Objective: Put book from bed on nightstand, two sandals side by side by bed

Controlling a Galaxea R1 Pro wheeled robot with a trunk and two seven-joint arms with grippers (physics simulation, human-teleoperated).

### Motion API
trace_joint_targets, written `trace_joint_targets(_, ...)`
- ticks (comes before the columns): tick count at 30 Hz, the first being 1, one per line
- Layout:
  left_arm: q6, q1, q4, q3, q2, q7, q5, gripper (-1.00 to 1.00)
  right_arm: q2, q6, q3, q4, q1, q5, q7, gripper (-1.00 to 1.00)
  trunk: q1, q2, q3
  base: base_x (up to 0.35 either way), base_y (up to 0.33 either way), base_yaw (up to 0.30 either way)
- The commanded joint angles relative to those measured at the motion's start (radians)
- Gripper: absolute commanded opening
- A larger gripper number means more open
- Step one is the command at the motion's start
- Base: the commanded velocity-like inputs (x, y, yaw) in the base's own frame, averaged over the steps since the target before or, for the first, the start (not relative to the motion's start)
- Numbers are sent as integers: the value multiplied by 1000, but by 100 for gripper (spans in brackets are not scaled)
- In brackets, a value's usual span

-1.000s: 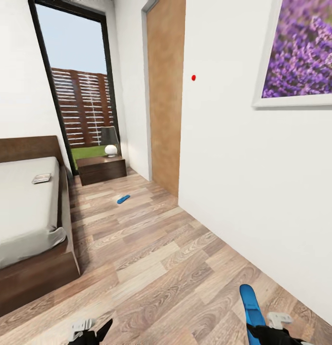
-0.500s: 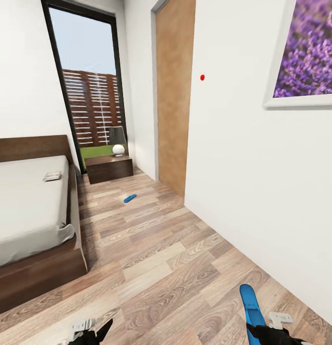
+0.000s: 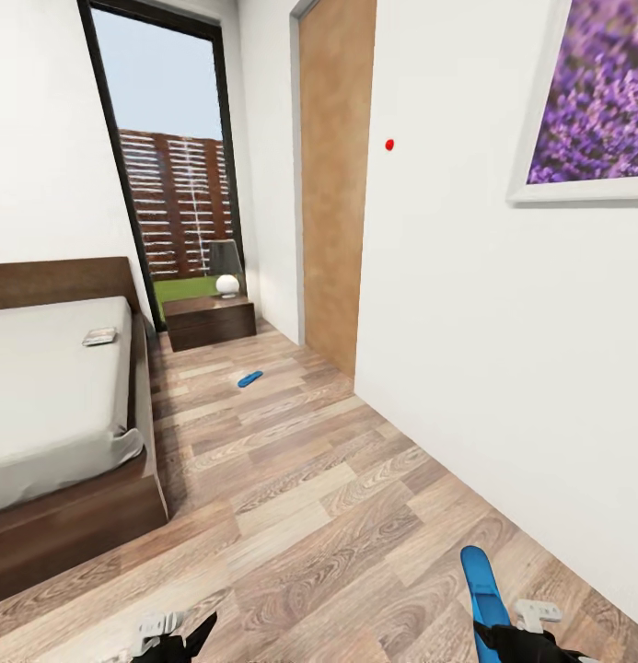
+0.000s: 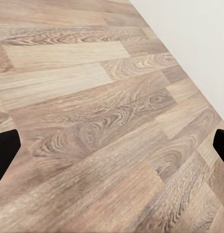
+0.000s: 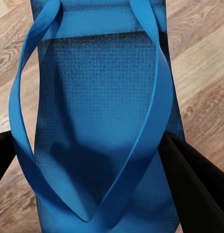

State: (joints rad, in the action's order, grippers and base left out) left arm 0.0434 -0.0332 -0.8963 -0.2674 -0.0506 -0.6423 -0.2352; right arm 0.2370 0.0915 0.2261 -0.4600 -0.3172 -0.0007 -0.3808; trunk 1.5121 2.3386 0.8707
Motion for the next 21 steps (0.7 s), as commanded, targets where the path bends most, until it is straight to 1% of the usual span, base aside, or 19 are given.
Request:
trace_joint_targets(1,4,-1,0,-1,0,-5,-7,100,-1,8,7,-2,0,0,-6,-100,0,0,3,0,0,0)
trace_joint_targets(16,5,-1,0,-1,0,-5,-7,100,-1,8,7,-2,0,1,-6,-100,0,0,26,0,0,0)
trace_joint_targets(21,6,-1,0,-1,0,-5,-7,100,-1,8,7,-2,0,1,-6,-100,0,0,29,22,0,0)
